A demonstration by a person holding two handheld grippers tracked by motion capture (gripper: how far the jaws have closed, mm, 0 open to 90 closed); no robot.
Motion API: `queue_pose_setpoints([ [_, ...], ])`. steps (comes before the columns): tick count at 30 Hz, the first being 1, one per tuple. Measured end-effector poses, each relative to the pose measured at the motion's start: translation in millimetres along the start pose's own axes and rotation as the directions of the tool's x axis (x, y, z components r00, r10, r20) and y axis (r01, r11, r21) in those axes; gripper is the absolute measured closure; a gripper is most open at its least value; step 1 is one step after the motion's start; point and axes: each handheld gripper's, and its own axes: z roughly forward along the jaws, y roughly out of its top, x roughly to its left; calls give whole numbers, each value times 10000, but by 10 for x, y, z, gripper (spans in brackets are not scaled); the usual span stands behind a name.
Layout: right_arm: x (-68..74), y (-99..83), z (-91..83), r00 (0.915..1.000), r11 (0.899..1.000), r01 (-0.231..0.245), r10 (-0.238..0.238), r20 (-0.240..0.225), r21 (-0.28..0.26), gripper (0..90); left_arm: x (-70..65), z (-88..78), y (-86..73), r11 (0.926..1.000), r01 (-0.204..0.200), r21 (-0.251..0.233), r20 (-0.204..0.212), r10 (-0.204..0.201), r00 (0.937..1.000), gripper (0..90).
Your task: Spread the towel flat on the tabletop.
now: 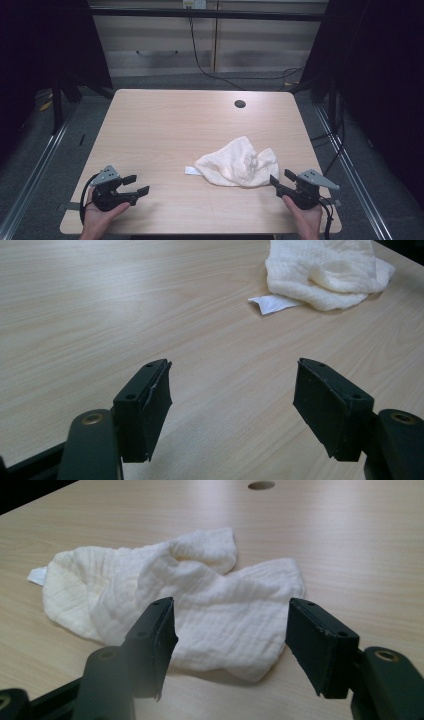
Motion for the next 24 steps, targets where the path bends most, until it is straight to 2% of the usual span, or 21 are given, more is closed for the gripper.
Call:
queue_pose_setpoints([
  [5, -17, 0, -14, 10000, 10000, 3, -3, -60, 1, 361, 17, 36, -3, 9998, 121, 151, -1, -121, 9999, 328],
  [7, -27, -1, -7, 9999, 9998, -28, 31, -154, 212, 382, 12, 63, 1, 9995, 113, 299, -138, -109, 9998, 329],
  [9, -36, -14, 20, 9992, 9979, 93, -68, -390, 635, 411, 5, 89, 4, 9993, 92, 371, -5, -92, 10000, 327],
  [14, -19, 1, 34, 9976, 9967, 234, -183, -663, 782, 426, -26, 107, 19, 9994, 36, 347, 62, -39, 10000, 320],
  [15, -3, 8, 55, 9948, 9945, 348, -250, -992, 987, 421, -39, 120, 26, 9995, -1, 328, 104, -3, 9999, 316],
  [17, 18, 15, 68, 9934, 9926, 464, -340, -1097, 1118, 437, -45, 124, 30, 9993, -50, 376, 141, 45, 9999, 315],
  [18, 75, 59, 85, 9903, 9906, 740, -594, -1257, 1149, 455, -58, 142, 35, 9989, -187, 441, 219, 178, 9996, 315],
  [19, 75, 59, 85, 9903, 9906, 740, -594, -1257, 1149, 455, -58, 142, 35, 9989, -187, 441, 219, 178, 9996, 315],
  [20, 128, 146, 116, 9862, 9880, 1078, -922, -1375, 1107, 464, -63, 150, 39, 9985, -257, 474, 219, 247, 9995, 315],
  [24, 177, 281, 188, 9815, 9873, 1240, -1073, -1586, 996, 486, -60, 171, 50, 9988, -163, 452, 257, 152, 9996, 315],
])
